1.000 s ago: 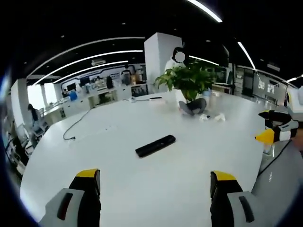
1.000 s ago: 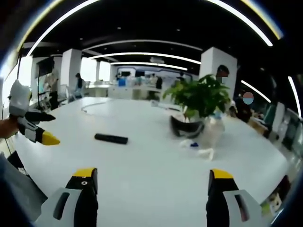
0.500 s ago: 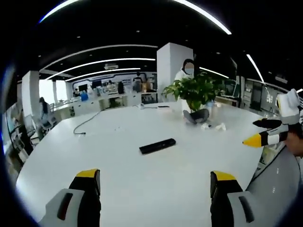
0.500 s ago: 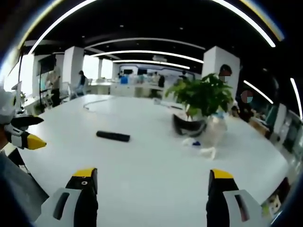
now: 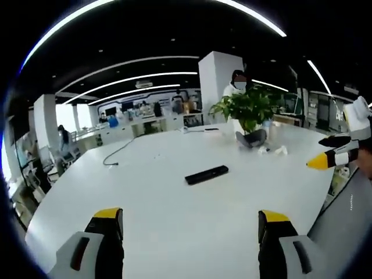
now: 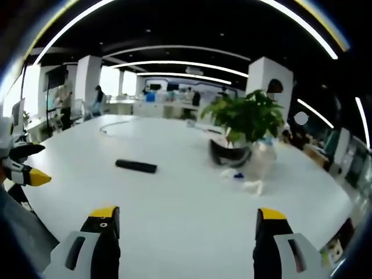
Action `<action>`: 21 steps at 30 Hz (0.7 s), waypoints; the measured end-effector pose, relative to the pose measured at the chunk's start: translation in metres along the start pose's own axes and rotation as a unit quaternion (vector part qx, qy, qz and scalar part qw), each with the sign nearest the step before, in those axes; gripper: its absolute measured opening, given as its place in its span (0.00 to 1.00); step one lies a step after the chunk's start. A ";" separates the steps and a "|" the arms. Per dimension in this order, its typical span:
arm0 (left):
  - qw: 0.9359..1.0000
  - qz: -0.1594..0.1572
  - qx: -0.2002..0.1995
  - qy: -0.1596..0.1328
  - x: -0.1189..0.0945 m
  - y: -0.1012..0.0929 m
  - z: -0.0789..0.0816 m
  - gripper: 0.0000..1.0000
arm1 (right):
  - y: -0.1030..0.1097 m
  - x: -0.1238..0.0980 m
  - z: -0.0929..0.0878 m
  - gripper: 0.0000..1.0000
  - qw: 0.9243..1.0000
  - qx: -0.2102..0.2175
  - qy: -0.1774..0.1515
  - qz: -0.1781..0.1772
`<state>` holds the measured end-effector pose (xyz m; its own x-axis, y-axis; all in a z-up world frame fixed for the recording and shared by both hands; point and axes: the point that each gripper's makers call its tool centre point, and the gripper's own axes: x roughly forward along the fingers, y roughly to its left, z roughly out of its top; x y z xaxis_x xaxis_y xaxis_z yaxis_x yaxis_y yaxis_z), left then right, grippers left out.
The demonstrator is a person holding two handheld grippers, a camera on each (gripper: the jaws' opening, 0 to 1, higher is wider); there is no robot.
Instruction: Press the specified remote control buttons in sequence, fully releasing each button before pressing the next.
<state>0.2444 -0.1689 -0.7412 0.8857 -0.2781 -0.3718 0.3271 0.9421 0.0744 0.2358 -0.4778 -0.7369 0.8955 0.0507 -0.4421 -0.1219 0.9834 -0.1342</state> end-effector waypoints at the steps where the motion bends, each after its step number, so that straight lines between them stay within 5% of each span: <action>1: 1.000 0.001 0.000 0.006 0.000 0.001 0.000 1.00 | 0.001 0.000 -0.001 0.96 1.000 -0.001 0.001 0.002; 5: 1.000 0.010 0.004 -0.005 -0.003 0.003 0.004 1.00 | 0.005 0.000 -0.002 0.96 1.000 -0.008 0.004 0.007; 10: 0.999 -0.034 -0.007 -0.015 -0.002 -0.014 0.008 1.00 | 0.006 -0.001 -0.001 0.97 1.000 -0.007 0.001 0.011; 14: 0.999 -0.025 0.036 -0.015 -0.004 -0.016 0.007 1.00 | 0.009 -0.001 -0.001 0.97 1.000 -0.012 0.001 0.016; 21: 0.999 -0.017 0.041 -0.012 -0.004 -0.012 0.006 1.00 | 0.008 -0.001 -0.002 0.97 1.000 -0.010 0.001 0.016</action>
<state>0.2387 -0.1807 -0.7345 0.8807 -0.3152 -0.3536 0.3822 0.9139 0.1370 0.2330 -0.4707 -0.7388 0.8904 0.0815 -0.4479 -0.1590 0.9776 -0.1382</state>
